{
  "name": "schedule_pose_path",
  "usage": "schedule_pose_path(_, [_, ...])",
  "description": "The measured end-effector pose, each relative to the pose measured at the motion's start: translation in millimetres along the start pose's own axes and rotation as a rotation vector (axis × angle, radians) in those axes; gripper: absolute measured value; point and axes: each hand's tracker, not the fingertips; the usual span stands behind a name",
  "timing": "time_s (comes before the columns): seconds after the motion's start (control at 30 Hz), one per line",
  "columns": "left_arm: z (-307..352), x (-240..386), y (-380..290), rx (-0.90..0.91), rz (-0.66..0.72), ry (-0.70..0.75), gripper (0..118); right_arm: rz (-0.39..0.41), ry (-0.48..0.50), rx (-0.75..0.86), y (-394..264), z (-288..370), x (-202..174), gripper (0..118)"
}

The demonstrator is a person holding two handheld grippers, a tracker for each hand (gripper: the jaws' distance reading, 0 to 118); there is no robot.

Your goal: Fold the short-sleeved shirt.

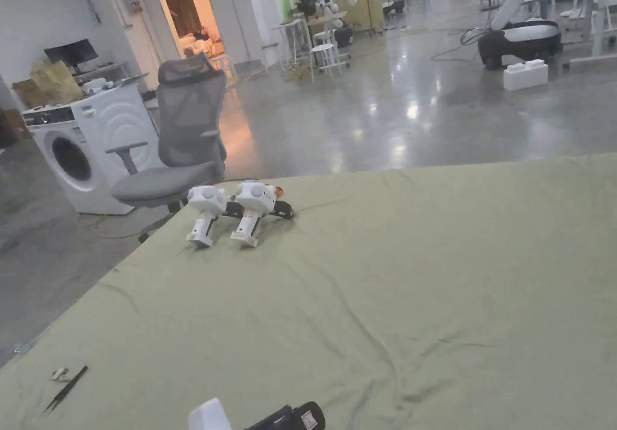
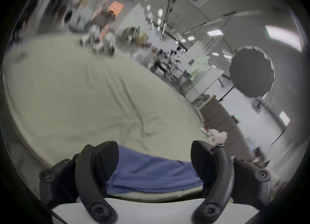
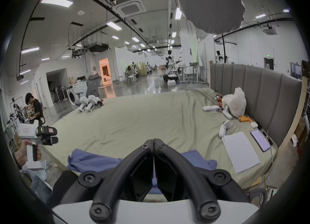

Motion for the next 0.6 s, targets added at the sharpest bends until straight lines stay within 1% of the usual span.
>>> schedule_pose_path(0.03, [-9.3, -21.7, -1.6, -0.016, 0.075, -0.006, 100, -0.002, 0.006, -0.028, -2.9, -2.6, 1.2, 0])
schedule_pose_path(0.1, [-23.8, -50.5, -5.5, -0.058, 0.146, 0.06, 100, 0.001, 0.003, -0.047, -7.7, -5.0, 1.6, 0])
schedule_pose_path(0.23, [-49.3, -85.3, -9.2, -0.144, 0.165, 0.05, 100, 0.004, -0.003, -0.082, -13.9, -8.2, 1.9, 0])
schedule_pose_path(0.27, [-49.4, -50.0, -23.5, -0.153, 0.209, 0.03, 100, 0.004, -0.004, -0.087, -15.4, -9.1, 2.1, 0])
schedule_pose_path(0.3, [-56.6, -53.4, -27.8, -0.165, 0.297, -0.012, 100, 0.004, -0.009, -0.093, -16.5, -9.6, 1.9, 0])
schedule_pose_path(0.33, [-64.2, -57.1, -30.9, -0.183, 0.349, -0.05, 100, 0.004, -0.01, -0.095, -17.0, -9.1, 1.5, 0])
schedule_pose_path(0.4, [-77.9, -59.4, -37.7, -0.167, 0.392, -0.107, 98, 0.004, -0.004, -0.092, -17.5, -8.0, 1.0, 0])
schedule_pose_path(0.43, [-83.8, -59.0, -38.5, -0.167, 0.418, -0.125, 96, 0.004, 0.0, -0.096, -17.2, -7.9, 0.2, 0])
schedule_pose_path(0.47, [-88.4, -57.8, -39.6, -0.164, 0.451, -0.127, 86, 0.006, -0.001, -0.096, -16.9, -7.3, -1.3, 0])
schedule_pose_path(0.53, [-92.8, -66.5, -37.4, -0.206, 0.501, -0.116, 40, 0.014, -0.004, -0.093, -16.7, -6.8, -3.1, 0])
schedule_pose_path(0.57, [-97.7, -64.4, -40.0, -0.233, 0.49, -0.069, 19, 0.013, -0.005, -0.093, -16.5, -6.8, -3.4, 0])
schedule_pose_path(0.6, [-99.1, -60.5, -39.8, -0.248, 0.479, -0.031, 13, 0.011, -0.008, -0.092, -15.1, -5.8, -4.9, 0])
